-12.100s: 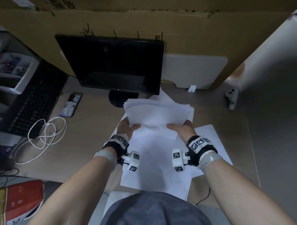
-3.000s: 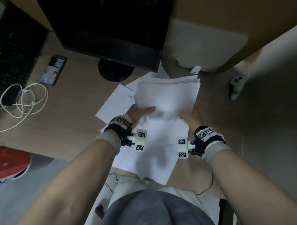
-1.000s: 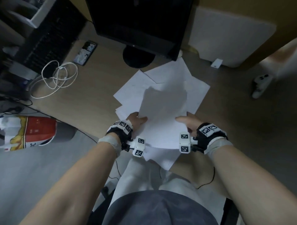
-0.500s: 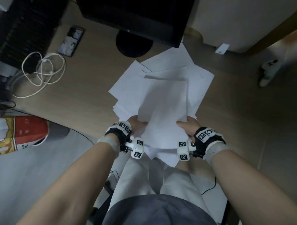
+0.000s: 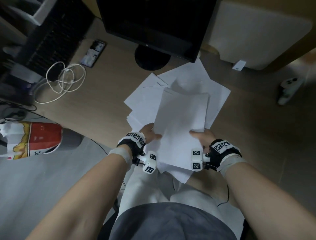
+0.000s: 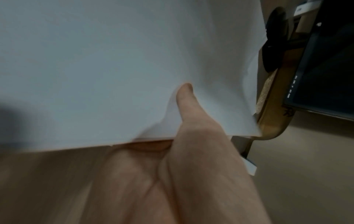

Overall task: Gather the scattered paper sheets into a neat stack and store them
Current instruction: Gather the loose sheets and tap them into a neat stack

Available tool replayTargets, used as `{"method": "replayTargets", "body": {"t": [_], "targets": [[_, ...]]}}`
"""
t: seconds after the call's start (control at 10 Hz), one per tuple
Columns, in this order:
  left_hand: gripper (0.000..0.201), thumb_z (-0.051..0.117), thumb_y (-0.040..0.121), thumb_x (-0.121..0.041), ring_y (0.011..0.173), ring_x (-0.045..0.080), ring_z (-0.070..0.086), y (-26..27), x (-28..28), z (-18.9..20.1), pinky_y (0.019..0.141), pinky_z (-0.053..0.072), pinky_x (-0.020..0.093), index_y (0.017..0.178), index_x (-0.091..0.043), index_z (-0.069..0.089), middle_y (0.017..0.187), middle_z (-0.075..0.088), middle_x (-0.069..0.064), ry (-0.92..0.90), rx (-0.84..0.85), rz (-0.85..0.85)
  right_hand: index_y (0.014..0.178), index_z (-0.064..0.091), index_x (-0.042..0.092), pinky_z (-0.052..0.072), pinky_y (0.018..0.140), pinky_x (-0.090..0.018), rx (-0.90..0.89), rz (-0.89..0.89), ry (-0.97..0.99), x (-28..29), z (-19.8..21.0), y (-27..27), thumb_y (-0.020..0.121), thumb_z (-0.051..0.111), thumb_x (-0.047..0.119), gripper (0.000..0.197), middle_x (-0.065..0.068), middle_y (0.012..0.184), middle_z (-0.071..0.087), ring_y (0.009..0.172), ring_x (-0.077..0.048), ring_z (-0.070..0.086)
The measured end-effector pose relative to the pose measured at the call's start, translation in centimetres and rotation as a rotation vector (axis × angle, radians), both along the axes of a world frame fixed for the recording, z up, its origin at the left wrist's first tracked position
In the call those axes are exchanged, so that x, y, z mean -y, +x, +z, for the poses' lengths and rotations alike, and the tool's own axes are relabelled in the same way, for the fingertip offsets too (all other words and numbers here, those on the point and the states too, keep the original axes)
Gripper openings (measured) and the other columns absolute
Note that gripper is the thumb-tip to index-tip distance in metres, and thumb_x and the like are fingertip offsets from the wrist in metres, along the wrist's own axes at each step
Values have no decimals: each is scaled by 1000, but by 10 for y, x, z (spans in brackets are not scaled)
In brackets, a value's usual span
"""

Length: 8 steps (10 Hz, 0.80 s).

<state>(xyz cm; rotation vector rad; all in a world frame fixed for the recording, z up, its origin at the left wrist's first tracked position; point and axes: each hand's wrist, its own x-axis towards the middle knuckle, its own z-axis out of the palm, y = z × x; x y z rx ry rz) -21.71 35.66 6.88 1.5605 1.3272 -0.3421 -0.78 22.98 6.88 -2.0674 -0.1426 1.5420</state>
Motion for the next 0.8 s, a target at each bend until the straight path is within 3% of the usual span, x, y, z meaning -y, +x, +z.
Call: {"method": "replayTargets", "body": {"t": [0.1, 0.2, 0.3, 0.4, 0.5, 0.6, 0.7, 0.8], "targets": [[36, 71, 78, -26, 94, 27, 59, 12, -11, -4, 84, 49, 34, 107, -8, 58, 105, 62, 9, -134, 13, 112, 117, 59, 6, 45, 90, -31, 112, -52, 39, 0, 13, 7, 90, 68, 22, 33, -3, 110, 62, 98, -22, 57], [33, 64, 86, -31, 106, 29, 58, 8, -37, -19, 93, 46, 36, 114, -15, 57, 120, 59, 12, -46, -22, 245, 103, 64, 0, 49, 87, -35, 184, -42, 41, -10, 24, 20, 91, 65, 14, 19, -10, 102, 65, 99, -29, 64], [56, 61, 87, -37, 133, 33, 39, -5, -72, -27, 110, 36, 42, 138, -21, 44, 144, 38, 12, 89, -179, 338, 102, 68, 4, 53, 86, -35, 177, 180, 62, -32, 29, 27, 88, 68, 17, 19, -12, 108, 70, 98, -29, 67], [46, 44, 99, -23, 133, 34, 43, -17, -109, -32, 109, 37, 38, 142, -5, 41, 145, 44, 19, 49, -29, 490, 128, 57, 2, 41, 91, -27, 205, 431, 24, -72, 31, 23, 90, 68, 24, 45, -8, 121, 61, 112, -25, 58], [44, 33, 104, -22, 131, 36, 46, -28, -132, -29, 108, 38, 39, 141, 0, 41, 143, 46, 22, -4, -7, 518, 134, 51, 4, 39, 94, -29, 276, 586, -18, -113, 16, 15, 87, 69, 29, 56, -10, 129, 57, 120, -29, 54], [52, 52, 95, -38, 124, 33, 51, -31, -144, -23, 103, 41, 35, 139, -12, 49, 142, 49, 14, -30, -3, 555, 132, 52, 7, 45, 97, -36, 323, 752, -92, -148, 5, 9, 84, 67, 31, 55, -10, 127, 59, 115, -31, 57], [74, 67, 70, -51, 126, 32, 47, -32, -144, -23, 108, 38, 40, 138, -28, 48, 142, 48, 6, -33, -132, 382, 137, 47, 12, 49, 95, -38, 404, 894, -180, -174, -7, 5, 83, 65, 32, 60, -11, 134, 54, 115, -32, 57], [75, 74, 67, -46, 127, 33, 45, -32, -140, -31, 107, 40, 45, 135, -29, 47, 139, 46, 9, -29, -212, 301, 142, 37, 19, 48, 96, -45, 550, 956, -260, -185, -16, -4, 79, 71, 25, 71, -13, 137, 37, 123, -37, 46]]}}
